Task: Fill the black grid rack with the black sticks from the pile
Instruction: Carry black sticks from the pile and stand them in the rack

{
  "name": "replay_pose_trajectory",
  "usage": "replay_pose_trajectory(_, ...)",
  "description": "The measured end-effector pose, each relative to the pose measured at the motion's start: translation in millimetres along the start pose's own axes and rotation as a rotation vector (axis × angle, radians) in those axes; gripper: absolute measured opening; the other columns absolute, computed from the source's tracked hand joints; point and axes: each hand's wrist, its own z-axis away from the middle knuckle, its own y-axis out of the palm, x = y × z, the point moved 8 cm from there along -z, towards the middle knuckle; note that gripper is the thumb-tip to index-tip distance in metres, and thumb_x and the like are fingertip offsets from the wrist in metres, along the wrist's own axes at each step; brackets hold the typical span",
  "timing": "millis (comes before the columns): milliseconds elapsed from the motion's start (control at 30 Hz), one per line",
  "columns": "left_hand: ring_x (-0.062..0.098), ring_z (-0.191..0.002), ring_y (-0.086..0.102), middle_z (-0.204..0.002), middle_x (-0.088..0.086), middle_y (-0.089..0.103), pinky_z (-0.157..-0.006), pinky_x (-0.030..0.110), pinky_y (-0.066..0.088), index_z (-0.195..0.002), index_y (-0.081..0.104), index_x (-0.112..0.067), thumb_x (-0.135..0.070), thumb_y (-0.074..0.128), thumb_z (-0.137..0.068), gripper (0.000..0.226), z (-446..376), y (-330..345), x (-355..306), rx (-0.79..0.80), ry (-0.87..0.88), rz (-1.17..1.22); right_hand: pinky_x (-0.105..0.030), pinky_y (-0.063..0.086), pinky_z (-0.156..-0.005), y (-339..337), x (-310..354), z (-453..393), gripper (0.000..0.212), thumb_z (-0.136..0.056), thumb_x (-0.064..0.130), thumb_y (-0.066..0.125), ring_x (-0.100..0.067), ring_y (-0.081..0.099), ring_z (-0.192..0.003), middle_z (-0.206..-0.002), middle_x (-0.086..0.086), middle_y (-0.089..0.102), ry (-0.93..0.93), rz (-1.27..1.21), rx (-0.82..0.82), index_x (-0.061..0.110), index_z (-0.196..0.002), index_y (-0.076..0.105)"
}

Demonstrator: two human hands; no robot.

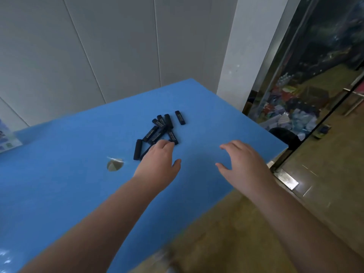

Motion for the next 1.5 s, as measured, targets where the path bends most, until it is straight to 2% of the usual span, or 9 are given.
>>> replay_pose_trajectory(167,0.019,-0.123,0.049,-0.139,-0.002,0.047,-0.099,0.03,0.042,-0.139,0.049,-0.013,-0.036,0.049,-0.099,0.046,-45.5,4.6,9.0,0.03,-0.019,-0.016,-0.032,0.045,-0.1,7.2,-6.3,-43.7,0.047,-0.093,0.041,0.063,-0.016,0.05,-0.123,-0.129,0.007,0.054,-0.029,-0.031,0.015,0.022,-0.136,0.054)
replay_pose_trajectory(267,0.019,-0.103,0.056,-0.12,0.0,0.056,-0.085,0.03,0.047,-0.115,0.063,-0.012,-0.03,0.05,-0.099,0.028,-72.6,13.3,17.8,0.028,-0.058,-0.03,-0.033,0.047,-0.098,15.6,-10.5,-69.3,0.045,-0.093,0.04,0.064,-0.018,0.052,-0.12,-0.126,0.006,0.055,-0.071,-0.049,0.037,0.022,-0.133,0.056)
replay_pose_trajectory(500,0.021,-0.084,0.056,-0.101,-0.001,0.053,-0.077,0.036,0.05,-0.091,0.062,-0.016,-0.029,0.044,-0.099,0.023,-118.8,40.7,31.8,0.096,-0.248,-0.145,-0.033,0.045,-0.096,41.0,-28.8,-127.5,0.043,-0.091,0.037,0.065,-0.019,0.052,-0.119,-0.123,0.005,0.057,-0.2,-0.103,0.122,0.021,-0.13,0.059)
replay_pose_trajectory(600,0.024,-0.084,0.058,-0.099,-0.002,0.053,-0.078,0.041,0.052,-0.091,0.065,-0.017,-0.028,0.047,-0.097,0.022,-132.0,42.5,27.8,0.084,-0.325,-0.158,-0.032,0.046,-0.095,48.4,-36.8,-153.0,0.041,-0.092,0.037,0.064,-0.018,0.052,-0.118,-0.123,0.006,0.057,-0.276,-0.118,0.153,0.021,-0.13,0.059)
replay_pose_trajectory(900,0.018,-0.086,0.057,-0.096,-0.006,0.06,-0.071,0.035,0.048,-0.101,0.053,-0.023,-0.025,0.06,-0.091,0.012,-142.3,49.3,2.1,0.028,-0.434,0.097,-0.031,0.046,-0.093,67.1,-51.6,-204.4,0.039,-0.093,0.039,0.061,-0.016,0.051,-0.121,-0.126,0.008,0.057,-0.334,-0.184,0.224,0.023,-0.129,0.059)
replay_pose_trajectory(1067,0.003,-0.087,0.062,-0.092,-0.017,0.064,-0.077,0.025,0.052,-0.114,0.061,-0.027,-0.023,0.068,-0.089,0.026,-130.9,32.8,11.7,-0.176,-0.605,0.438,-0.033,0.048,-0.089,82.6,-42.4,-225.7,0.038,-0.095,0.038,0.059,-0.02,0.056,-0.115,-0.122,0.003,0.059,-0.322,-0.225,0.285,0.018,-0.127,0.061)
replay_pose_trajectory(1167,-0.007,-0.086,0.06,-0.092,-0.022,0.064,-0.076,0.017,0.047,-0.119,0.063,-0.027,-0.023,0.069,-0.09,0.029,-119.4,22.0,17.2,-0.252,-0.669,0.614,-0.034,0.049,-0.078,95.9,-24.1,-241.2,0.032,-0.096,0.04,0.056,-0.025,0.057,-0.101,-0.108,-0.001,0.059,-0.304,-0.197,0.321,0.012,-0.112,0.064)
replay_pose_trajectory(1333,-0.002,-0.074,0.068,-0.081,-0.016,0.073,-0.066,0.018,0.05,-0.108,0.071,-0.03,-0.02,0.069,-0.09,0.021,-98.7,12.1,29.0,-0.338,-0.736,0.796,-0.034,0.039,-0.065,119.5,13.6,-267.7,0.046,-0.094,0.05,0.057,-0.029,0.052,-0.085,-0.087,-0.004,0.049,-0.264,-0.166,0.337,0.015,-0.067,0.043)
replay_pose_trajectory(1500,0.002,-0.068,0.064,-0.077,-0.014,0.071,-0.06,0.018,0.046,-0.096,0.071,-0.035,-0.02,0.068,-0.089,0.017,-80.6,3.5,34.1,-0.377,-0.751,0.829,-0.032,0.038,-0.067,131.9,34.7,-278.9,0.03,-0.092,0.04,0.063,-0.031,0.057,-0.089,-0.093,-0.005,0.052,-0.286,-0.172,0.309,0.012,-0.081,0.058)
